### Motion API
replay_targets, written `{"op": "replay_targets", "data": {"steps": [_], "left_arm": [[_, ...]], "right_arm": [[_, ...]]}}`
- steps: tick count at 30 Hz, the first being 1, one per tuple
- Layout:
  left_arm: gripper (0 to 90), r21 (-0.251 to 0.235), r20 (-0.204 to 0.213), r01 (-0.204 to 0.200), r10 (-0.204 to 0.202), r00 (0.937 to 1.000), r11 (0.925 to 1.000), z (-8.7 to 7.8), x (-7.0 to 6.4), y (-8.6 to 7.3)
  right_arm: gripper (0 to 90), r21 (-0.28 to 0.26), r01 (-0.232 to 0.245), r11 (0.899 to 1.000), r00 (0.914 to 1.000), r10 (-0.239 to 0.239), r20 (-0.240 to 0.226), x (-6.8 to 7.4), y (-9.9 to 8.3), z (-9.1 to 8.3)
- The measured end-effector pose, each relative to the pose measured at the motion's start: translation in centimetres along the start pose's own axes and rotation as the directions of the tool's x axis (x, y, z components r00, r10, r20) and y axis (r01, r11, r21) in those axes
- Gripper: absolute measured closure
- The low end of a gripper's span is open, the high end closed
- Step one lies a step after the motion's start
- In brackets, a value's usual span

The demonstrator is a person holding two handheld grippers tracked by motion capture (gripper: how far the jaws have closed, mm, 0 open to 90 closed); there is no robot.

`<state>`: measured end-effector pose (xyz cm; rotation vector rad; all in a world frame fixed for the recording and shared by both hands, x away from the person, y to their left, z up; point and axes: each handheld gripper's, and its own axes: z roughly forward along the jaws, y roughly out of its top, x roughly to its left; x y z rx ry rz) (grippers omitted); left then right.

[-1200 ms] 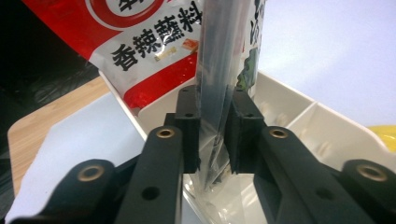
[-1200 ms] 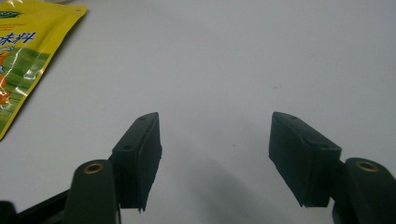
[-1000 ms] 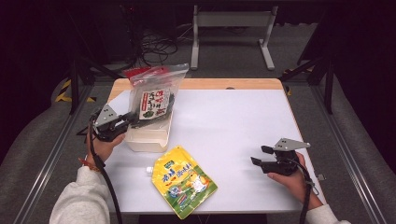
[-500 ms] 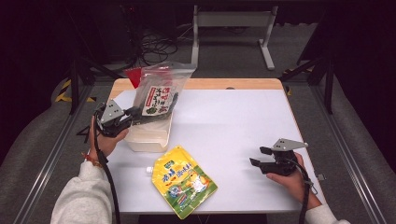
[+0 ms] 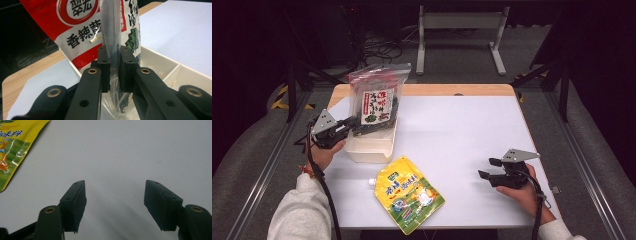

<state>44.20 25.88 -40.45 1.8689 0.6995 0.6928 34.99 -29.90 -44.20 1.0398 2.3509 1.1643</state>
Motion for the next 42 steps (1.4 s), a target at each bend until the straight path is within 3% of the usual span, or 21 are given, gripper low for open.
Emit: {"op": "replay_targets", "data": {"steps": [12, 22, 26, 32, 42], "left_arm": [[83.1, 0.048, 0.005, 0.011, -0.011, 0.9999, 0.9988, -0.1, -0.1, -0.8], [85.8, 0.064, 0.028, 0.027, -0.029, 0.9992, 0.9976, -0.4, -0.1, -1.3], [85.1, 0.063, 0.019, 0.038, -0.039, 0.999, 0.9973, -0.4, -0.2, -1.3], [79.2, 0.054, 0.008, 0.065, -0.065, 0.9979, 0.9965, -0.8, -0.4, -1.0], [57.7, 0.017, -0.037, 0.078, -0.077, 0.9963, 0.9968, -2.4, -1.5, 0.0]], "right_arm": [[33.9, -0.003, 0.0, 1.0, 1.0, 0.0, -0.005, 0.0, 0.0, -0.1], [33.8, -0.003, 0.002, 1.0, 1.0, -0.002, -0.007, 0.0, 0.1, -0.1], [33.6, -0.001, 0.003, 1.0, 1.0, -0.003, -0.007, 0.0, 0.1, -0.1], [33.5, -0.005, 0.002, 1.0, 1.0, -0.002, -0.003, 0.0, 0.1, -0.2], [33.6, -0.01, 0.014, 1.0, 0.9999, -0.014, 0.002, 0.1, 0.4, -0.4]]}}
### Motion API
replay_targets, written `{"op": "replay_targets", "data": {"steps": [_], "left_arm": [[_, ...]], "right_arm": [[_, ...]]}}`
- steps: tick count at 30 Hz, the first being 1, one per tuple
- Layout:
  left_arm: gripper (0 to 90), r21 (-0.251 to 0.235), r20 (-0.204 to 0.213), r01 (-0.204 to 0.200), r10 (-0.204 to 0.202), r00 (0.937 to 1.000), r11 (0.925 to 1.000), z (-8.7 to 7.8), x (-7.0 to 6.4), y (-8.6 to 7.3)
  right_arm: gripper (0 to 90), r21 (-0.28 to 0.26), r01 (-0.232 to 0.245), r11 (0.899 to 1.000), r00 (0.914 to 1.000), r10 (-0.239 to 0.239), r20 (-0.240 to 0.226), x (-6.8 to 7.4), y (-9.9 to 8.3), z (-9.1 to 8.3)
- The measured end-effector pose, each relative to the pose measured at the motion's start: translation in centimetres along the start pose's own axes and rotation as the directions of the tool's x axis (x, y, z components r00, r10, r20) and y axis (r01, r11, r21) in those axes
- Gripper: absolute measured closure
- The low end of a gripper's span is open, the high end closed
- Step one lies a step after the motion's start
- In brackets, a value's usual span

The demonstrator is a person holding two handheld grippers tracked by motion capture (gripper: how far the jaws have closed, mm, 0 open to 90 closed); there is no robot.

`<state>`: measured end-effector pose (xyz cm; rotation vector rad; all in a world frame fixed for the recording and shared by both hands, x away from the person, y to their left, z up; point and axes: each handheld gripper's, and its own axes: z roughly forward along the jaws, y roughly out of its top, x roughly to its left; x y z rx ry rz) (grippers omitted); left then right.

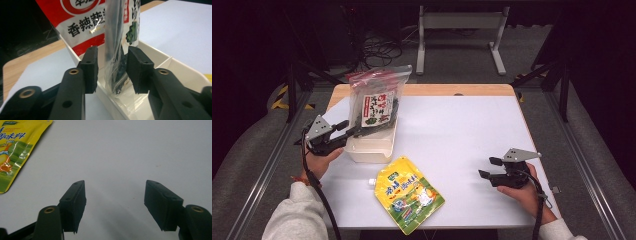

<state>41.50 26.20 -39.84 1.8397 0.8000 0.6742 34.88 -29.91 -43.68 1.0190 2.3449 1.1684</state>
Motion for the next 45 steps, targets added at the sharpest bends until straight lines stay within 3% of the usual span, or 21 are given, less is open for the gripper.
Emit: {"op": "replay_targets", "data": {"steps": [8, 18, 24, 27, 29, 31, 35, 36, 38, 40, 41, 42, 43, 44, 45], "left_arm": [[41.6, 0.0, -0.042, -0.015, 0.015, 0.999, 0.9999, -2.6, -1.6, 0.7], [27.4, 0.014, -0.038, -0.014, 0.014, 0.9992, 0.9998, -5.9, -4.5, 0.3], [25.7, 0.055, 0.012, -0.016, 0.015, 0.9998, 0.9983, -7.1, -6.7, -0.9], [27.3, 0.092, 0.065, -0.019, 0.013, 0.9978, 0.9956, -7.3, -8.6, -2.2], [27.1, 0.1, 0.071, -0.028, 0.021, 0.9973, 0.9946, -7.3, -8.9, -2.5], [26.8, 0.113, 0.094, -0.003, -0.008, 0.9955, 0.9936, -7.3, -9.6, -3.3], [23.9, 0.157, 0.145, 0.045, -0.068, 0.987, 0.9866, -6.9, -10.5, -5.0], [23.4, 0.183, 0.17, 0.076, -0.108, 0.9795, 0.9801, -6.7, -10.8, -5.6], [20.6, 0.228, 0.186, 0.094, -0.138, 0.9728, 0.9691, -6.2, -11.2, -6.3], [19.3, 0.255, 0.204, 0.104, -0.159, 0.9661, 0.9613, -5.9, -11.5, -6.6], [19.4, 0.268, 0.226, 0.106, -0.169, 0.9594, 0.9577, -5.7, -11.6, -6.7], [19.2, 0.268, 0.226, 0.106, -0.169, 0.9594, 0.9577, -5.7, -11.6, -6.7], [19.1, 0.286, 0.267, 0.135, -0.215, 0.9394, 0.9485, -5.4, -11.8, -7.0], [19.1, 0.309, 0.271, 0.153, -0.242, 0.9318, 0.9386, -5.1, -12.1, -7.2], [18.5, 0.316, 0.276, 0.149, -0.241, 0.9304, 0.9371, -5.0, -12.2, -7.3]], "right_arm": [[34.9, -0.01, 0.012, 1.0, 0.9999, -0.012, 0.004, 0.2, 0.3, -0.1], [36.0, -0.031, 0.029, 0.999, 0.9995, -0.029, 0.008, 0.5, 1.0, -0.2], [39.9, -0.047, 0.051, 0.998, 0.9987, -0.05, 0.008, 0.8, 1.4, -0.3], [44.5, -0.061, 0.082, 0.995, 0.9966, -0.082, 0.001, 1.2, 1.7, -0.5], [45.1, -0.063, 0.084, 0.994, 0.9964, -0.084, 0.0, 1.3, 1.7, -0.6], [47.1, -0.07, 0.087, 0.994, 0.9961, -0.088, -0.003, 1.5, 1.8, -0.6], [49.8, -0.079, 0.102, 0.992, 0.9942, -0.104, -0.026, 2.1, 2.0, -0.5], [49.9, -0.078, 0.107, 0.991, 0.9935, -0.109, -0.03, 2.3, 2.1, -0.5], [52.1, -0.076, 0.13, 0.989, 0.9902, -0.134, -0.04, 2.9, 2.3, -0.2], [53.6, -0.073, 0.148, 0.986, 0.9873, -0.152, -0.047, 3.3, 2.5, -0.1], [55.9, -0.074, 0.154, 0.985, 0.9858, -0.158, -0.056, 3.5, 2.5, 0.0], [58.0, -0.075, 0.16, 0.984, 0.9841, -0.165, -0.066, 3.7, 2.5, 0.1], [61.8, -0.079, 0.167, 0.983, 0.9819, -0.173, -0.078, 4.0, 2.5, 0.2], [64.9, -0.082, 0.165, 0.983, 0.9806, -0.172, -0.094, 4.2, 2.4, 0.3], [70.4, -0.088, 0.153, 0.984, 0.9779, -0.164, -0.13, 4.6, 2.4, 0.5]]}}
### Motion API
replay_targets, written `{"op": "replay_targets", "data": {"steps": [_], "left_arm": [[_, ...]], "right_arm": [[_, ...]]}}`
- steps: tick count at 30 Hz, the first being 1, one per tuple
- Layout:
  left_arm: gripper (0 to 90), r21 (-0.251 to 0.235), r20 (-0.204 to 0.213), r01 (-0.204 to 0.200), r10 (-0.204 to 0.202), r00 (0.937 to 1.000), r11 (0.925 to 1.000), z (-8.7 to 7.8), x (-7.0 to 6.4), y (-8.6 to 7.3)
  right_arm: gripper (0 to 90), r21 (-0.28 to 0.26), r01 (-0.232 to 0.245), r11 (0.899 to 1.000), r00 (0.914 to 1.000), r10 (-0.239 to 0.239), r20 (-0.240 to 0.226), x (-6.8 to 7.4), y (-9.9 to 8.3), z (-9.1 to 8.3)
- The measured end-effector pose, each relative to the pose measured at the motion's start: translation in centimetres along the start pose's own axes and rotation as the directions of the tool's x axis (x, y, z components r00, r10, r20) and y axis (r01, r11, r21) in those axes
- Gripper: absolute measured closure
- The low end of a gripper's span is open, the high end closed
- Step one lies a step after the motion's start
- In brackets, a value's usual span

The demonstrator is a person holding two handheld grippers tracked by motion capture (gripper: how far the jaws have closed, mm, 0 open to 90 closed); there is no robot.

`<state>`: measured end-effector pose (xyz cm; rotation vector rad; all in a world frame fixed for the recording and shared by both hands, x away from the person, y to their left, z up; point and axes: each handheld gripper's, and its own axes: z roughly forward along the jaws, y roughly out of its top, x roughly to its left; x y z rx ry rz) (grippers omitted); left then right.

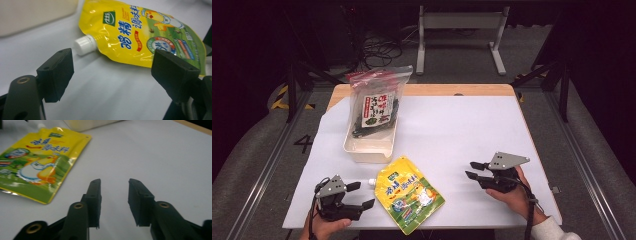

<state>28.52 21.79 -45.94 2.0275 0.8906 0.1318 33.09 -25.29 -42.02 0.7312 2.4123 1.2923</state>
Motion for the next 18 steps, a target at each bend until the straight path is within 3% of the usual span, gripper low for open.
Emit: {"op": "replay_targets", "data": {"steps": [2, 5, 10, 11, 12, 13, 15, 18], "left_arm": [[17.2, 0.031, 0.02, 0.021, -0.022, 0.9996, 0.9993, 0.5, 0.0, -0.1], [15.8, 0.069, 0.017, 0.046, -0.047, 0.9987, 0.9965, 1.0, 0.0, -0.1], [15.4, 0.081, 0.042, 0.044, -0.048, 0.998, 0.9958, 1.8, 0.0, 0.1], [15.4, 0.081, 0.049, 0.059, -0.063, 0.9968, 0.995, 1.8, -0.1, 0.2], [15.5, 0.081, 0.049, 0.059, -0.063, 0.9968, 0.995, 1.8, -0.1, 0.2], [15.5, 0.081, 0.049, 0.046, -0.05, 0.9975, 0.9957, 1.9, 0.0, 0.2], [15.7, 0.087, 0.06, 0.059, -0.064, 0.9961, 0.9945, 2.1, -0.2, 0.3], [14.9, 0.101, 0.075, 0.031, -0.039, 0.9964, 0.9944, 2.6, -0.4, 0.7]], "right_arm": [[76.6, 0.007, 0.013, 1.0, 0.9992, -0.013, -0.038, 0.7, 0.1, 0.6], [80.8, 0.02, 0.063, 0.998, 0.9933, -0.06, -0.099, 2.5, 0.6, 1.6], [84.8, 0.031, 0.116, 0.993, 0.9758, -0.108, -0.19, 5.1, 1.3, 3.2], [86.1, 0.036, 0.121, 0.992, 0.9724, -0.111, -0.205, 5.6, 1.3, 3.5], [86.1, 0.036, 0.121, 0.992, 0.9724, -0.111, -0.205, 5.6, 1.3, 3.5], [86.8, 0.045, 0.135, 0.99, 0.9689, -0.122, -0.215, 6.0, 1.3, 3.8], [88.4, 0.066, 0.16, 0.985, 0.9601, -0.14, -0.242, 6.9, 1.3, 4.6], [88.7, 0.096, 0.191, 0.977, 0.9525, -0.161, -0.259, 7.7, 1.0, 5.4]]}}
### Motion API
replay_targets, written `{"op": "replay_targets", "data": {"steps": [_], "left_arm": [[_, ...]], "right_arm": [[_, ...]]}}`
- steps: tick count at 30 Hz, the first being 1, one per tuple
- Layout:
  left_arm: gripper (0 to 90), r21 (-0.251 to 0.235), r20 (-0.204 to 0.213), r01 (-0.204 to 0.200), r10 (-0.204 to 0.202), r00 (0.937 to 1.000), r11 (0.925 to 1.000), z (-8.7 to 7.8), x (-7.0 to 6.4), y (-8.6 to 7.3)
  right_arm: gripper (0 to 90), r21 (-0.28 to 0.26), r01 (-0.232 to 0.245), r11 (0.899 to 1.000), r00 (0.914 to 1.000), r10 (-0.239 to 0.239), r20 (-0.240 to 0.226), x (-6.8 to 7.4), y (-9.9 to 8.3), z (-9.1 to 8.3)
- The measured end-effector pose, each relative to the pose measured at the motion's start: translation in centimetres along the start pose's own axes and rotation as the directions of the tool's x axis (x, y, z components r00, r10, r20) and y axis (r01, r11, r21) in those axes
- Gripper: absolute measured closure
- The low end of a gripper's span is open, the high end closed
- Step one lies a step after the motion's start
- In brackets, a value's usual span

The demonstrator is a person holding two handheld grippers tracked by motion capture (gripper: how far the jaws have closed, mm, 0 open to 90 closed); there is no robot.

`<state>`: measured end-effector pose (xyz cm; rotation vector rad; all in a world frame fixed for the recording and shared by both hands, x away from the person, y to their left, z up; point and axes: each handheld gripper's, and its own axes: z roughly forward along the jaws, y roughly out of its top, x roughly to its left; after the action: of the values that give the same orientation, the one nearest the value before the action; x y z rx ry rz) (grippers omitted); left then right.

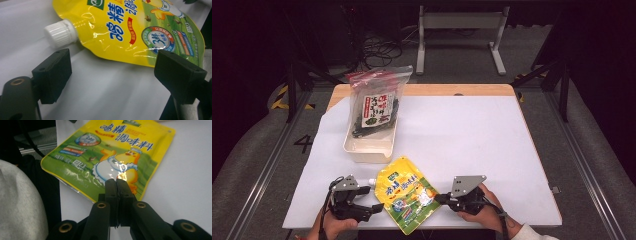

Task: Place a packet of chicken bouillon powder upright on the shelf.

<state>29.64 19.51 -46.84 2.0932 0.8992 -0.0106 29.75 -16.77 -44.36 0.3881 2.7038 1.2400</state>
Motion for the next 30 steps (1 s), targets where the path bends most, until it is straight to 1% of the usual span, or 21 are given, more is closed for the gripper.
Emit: {"op": "replay_targets", "data": {"steps": [1, 2, 3, 4, 5, 7, 8, 11, 13, 15, 16, 18, 19, 21, 22, 23, 24, 25, 27, 29, 30], "left_arm": [[14.9, 0.003, 0.009, -0.009, 0.009, 0.9999, 1.0, 0.2, -0.1, 0.2], [14.2, 0.004, 0.014, -0.008, 0.008, 0.9999, 1.0, 0.4, -0.2, 0.2], [14.2, 0.006, 0.022, -0.01, 0.01, 0.9997, 0.9999, 0.5, -0.2, 0.4], [14.1, 0.008, 0.034, -0.008, 0.008, 0.9994, 0.9999, 0.7, -0.2, 0.5], [11.8, 0.008, 0.039, -0.004, 0.003, 0.9992, 1.0, 0.7, -0.1, 0.6], [11.4, 0.002, 0.047, 0.004, -0.004, 0.9989, 1.0, 0.9, 0.1, 0.8], [11.6, 0.0, 0.051, 0.01, -0.01, 0.9987, 0.9999, 0.9, 0.2, 0.9], [11.9, -0.023, 0.074, 0.059, -0.058, 0.9956, 0.998, 1.1, 0.8, 1.3], [12.6, -0.034, 0.085, 0.092, -0.089, 0.9924, 0.9952, 1.3, 1.1, 1.5], [15.3, -0.05, 0.087, 0.108, -0.104, 0.9908, 0.9929, 1.2, 1.3, 1.6], [18.1, -0.069, 0.088, 0.124, -0.118, 0.9891, 0.9899, 1.1, 1.4, 1.6], [19.9, -0.088, 0.11, 0.149, -0.139, 0.9842, 0.9849, 0.9, 1.6, 1.5], [19.3, -0.1, 0.125, 0.15, -0.137, 0.9827, 0.9837, 0.8, 1.7, 1.5], [19.5, -0.107, 0.117, 0.142, -0.13, 0.9847, 0.984, 0.8, 1.7, 1.7], [17.8, -0.112, 0.117, 0.134, -0.121, 0.9857, 0.9846, 0.8, 1.6, 1.7], [16.3, -0.109, 0.106, 0.126, -0.114, 0.9878, 0.9861, 0.9, 1.5, 1.8], [17.2, -0.102, 0.09, 0.115, -0.106, 0.9903, 0.9881, 0.9, 1.4, 1.9], [17.7, -0.089, 0.076, 0.115, -0.109, 0.9912, 0.9893, 1.0, 1.3, 1.9], [16.8, -0.066, 0.031, 0.09, -0.088, 0.9957, 0.9938, 0.9, 1.2, 1.8], [14.4, -0.06, -0.012, 0.078, -0.078, 0.9968, 0.9952, 0.7, 1.1, 1.5], [14.4, -0.057, -0.032, 0.066, -0.068, 0.9972, 0.9962, 0.5, 1.2, 1.3]], "right_arm": [[88.7, 0.01, 0.001, 1.0, 1.0, -0.001, -0.005, 0.1, 0.0, 0.3], [88.6, 0.029, 0.011, 1.0, 0.9999, -0.011, -0.007, 0.2, -0.1, 0.6], [88.5, 0.034, 0.018, 0.999, 0.9998, -0.018, -0.006, 0.3, -0.2, 0.8], [88.2, 0.04, 0.02, 0.999, 0.9998, -0.02, -0.01, 0.4, -0.2, 0.9], [88.1, 0.041, 0.021, 0.999, 0.9997, -0.021, -0.009, 0.4, -0.1, 0.9], [88.3, 0.048, 0.027, 0.998, 0.9996, -0.027, -0.006, 0.3, -0.1, 0.9], [88.5, 0.049, 0.018, 0.999, 0.9998, -0.017, -0.014, 0.1, -0.1, 1.0], [89.8, 0.043, 0.006, 0.999, 0.9993, -0.005, -0.036, -0.1, -0.3, 1.2], [90.0, 0.043, 0.013, 0.999, 0.9993, -0.012, -0.035, -0.1, -0.3, 1.2], [90.0, 0.048, 0.025, 0.999, 0.9994, -0.024, -0.025, 0.1, -0.2, 1.2], [90.0, 0.051, 0.031, 0.998, 0.9994, -0.03, -0.019, 0.2, -0.2, 1.2], [90.0, 0.058, 0.041, 0.997, 0.9991, -0.041, -0.012, 0.3, -0.3, 1.2], [90.0, 0.058, 0.037, 0.998, 0.9992, -0.037, -0.015, 0.2, -0.3, 1.1], [90.0, 0.056, 0.019, 0.998, 0.9995, -0.017, -0.027, 0.0, -0.4, 1.2], [90.0, 0.055, 0.002, 0.999, 0.9993, 0.0, -0.036, -0.1, -0.4, 1.2], [90.0, 0.055, -0.014, 0.998, 0.9989, 0.016, -0.044, -0.3, -0.4, 1.2], [90.0, 0.062, -0.032, 0.998, 0.9976, 0.036, -0.059, -0.4, -0.4, 1.2], [90.0, 0.07, -0.037, 0.997, 0.9968, 0.041, -0.069, -0.4, -0.4, 1.2], [90.0, 0.082, -0.002, 0.997, 0.9991, 0.005, -0.042, 0.0, -0.3, 1.2], [90.0, 0.099, 0.008, 0.995, 0.9983, -0.003, -0.059, 0.3, -0.2, 1.4], [90.0, 0.098, 0.005, 0.995, 0.9983, 0.0, -0.058, 0.4, -0.3, 1.4]]}}
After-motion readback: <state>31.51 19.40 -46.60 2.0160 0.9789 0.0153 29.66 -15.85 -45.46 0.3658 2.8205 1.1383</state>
